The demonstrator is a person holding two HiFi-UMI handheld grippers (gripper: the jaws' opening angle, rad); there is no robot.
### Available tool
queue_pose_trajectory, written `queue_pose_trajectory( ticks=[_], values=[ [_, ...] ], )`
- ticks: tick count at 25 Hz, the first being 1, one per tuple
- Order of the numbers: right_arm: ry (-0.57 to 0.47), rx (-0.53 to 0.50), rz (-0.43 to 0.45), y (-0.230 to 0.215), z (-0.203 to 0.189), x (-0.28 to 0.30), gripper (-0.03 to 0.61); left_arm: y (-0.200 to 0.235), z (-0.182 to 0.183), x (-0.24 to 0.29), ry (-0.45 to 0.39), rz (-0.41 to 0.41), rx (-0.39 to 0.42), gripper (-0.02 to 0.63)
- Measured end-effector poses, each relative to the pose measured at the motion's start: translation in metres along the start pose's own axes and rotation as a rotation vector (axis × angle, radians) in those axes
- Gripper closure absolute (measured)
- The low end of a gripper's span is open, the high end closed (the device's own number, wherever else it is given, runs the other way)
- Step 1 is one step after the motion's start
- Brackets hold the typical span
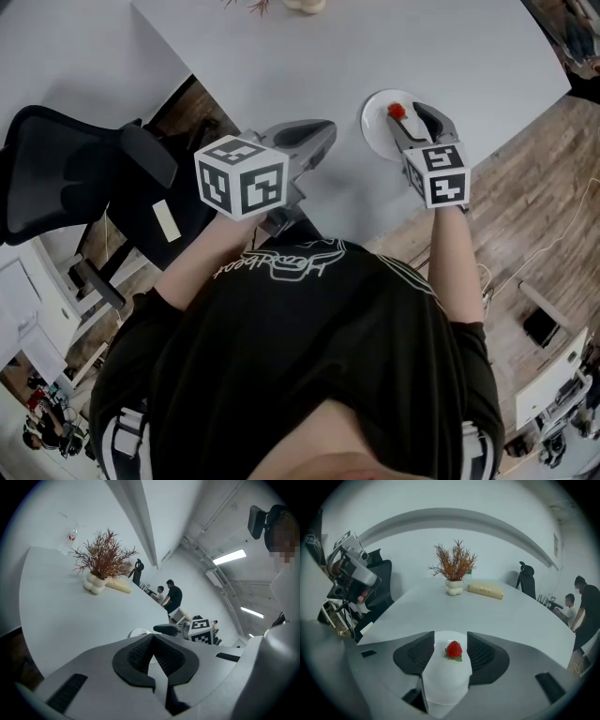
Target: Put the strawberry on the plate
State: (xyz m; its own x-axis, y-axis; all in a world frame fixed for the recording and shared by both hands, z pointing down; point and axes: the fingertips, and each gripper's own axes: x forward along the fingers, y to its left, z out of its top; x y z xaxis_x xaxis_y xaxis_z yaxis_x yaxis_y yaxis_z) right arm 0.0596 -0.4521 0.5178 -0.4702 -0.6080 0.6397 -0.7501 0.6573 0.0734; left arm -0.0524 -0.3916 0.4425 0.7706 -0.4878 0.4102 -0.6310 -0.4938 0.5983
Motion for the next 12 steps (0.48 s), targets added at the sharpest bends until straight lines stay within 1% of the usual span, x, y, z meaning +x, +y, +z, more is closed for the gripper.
queue_pose_trajectory(
  ticks=[3,7,11,12],
  values=[
    [-0.065,0.003,0.007,0.008,0.018,-0.032,0.396,-0.019,0.002,-0.013,-0.032,0.008,0.035,0.607],
    [-0.192,0.012,0.026,0.027,0.041,-0.088,0.396,-0.06,0.003,-0.032,-0.089,-0.026,0.078,0.607],
    [-0.321,0.012,0.093,0.054,0.063,-0.15,0.402,-0.101,0.001,-0.049,-0.153,-0.04,0.132,0.607],
    [-0.353,0.012,0.111,0.06,0.068,-0.168,0.426,-0.112,0.0,-0.053,-0.164,-0.044,0.141,0.607]
  ],
)
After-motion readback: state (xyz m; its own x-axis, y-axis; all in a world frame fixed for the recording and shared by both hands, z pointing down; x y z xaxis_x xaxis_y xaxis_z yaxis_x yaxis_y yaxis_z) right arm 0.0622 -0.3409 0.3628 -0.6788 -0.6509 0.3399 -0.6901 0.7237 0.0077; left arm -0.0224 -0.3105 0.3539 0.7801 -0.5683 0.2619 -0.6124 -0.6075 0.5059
